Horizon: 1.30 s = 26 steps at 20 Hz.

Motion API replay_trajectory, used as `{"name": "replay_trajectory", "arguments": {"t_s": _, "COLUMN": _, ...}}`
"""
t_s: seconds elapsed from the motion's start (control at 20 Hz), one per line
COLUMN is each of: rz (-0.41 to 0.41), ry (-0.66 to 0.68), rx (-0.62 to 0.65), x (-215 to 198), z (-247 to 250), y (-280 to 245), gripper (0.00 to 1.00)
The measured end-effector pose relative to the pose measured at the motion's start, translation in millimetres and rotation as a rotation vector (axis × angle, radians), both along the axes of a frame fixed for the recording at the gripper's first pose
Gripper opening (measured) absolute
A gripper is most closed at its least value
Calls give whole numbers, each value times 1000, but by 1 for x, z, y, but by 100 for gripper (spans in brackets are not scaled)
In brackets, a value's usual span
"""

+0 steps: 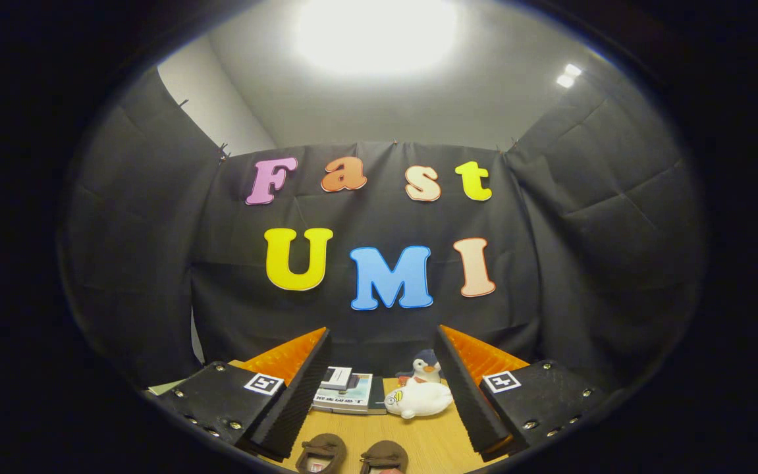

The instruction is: Open the storage box then place both shoes into the box .Put the left shoe in first, then the right shoe, with the right side of both shoes facing outward in a uniform manner.

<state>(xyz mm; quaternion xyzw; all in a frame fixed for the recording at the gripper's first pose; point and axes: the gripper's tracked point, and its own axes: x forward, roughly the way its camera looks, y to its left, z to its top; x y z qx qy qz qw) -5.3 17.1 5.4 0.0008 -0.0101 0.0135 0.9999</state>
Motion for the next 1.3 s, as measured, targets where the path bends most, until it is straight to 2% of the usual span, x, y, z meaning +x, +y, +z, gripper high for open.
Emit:
{"name": "replay_trajectory", "arguments": {"t_s": 0.3, "rz": 32, "ry": 35, "rx": 70, "x": -2, "z": -14, "y": 13, "gripper": 95}}
{"name": "replay_trajectory", "arguments": {"t_s": 0.7, "rz": 131, "ry": 141, "rx": 162, "x": -8, "z": -50, "y": 52, "gripper": 96}}
{"name": "replay_trajectory", "arguments": {"t_s": 1.3, "rz": 216, "ry": 351, "rx": 414, "x": -22, "z": -115, "y": 96, "gripper": 96}}
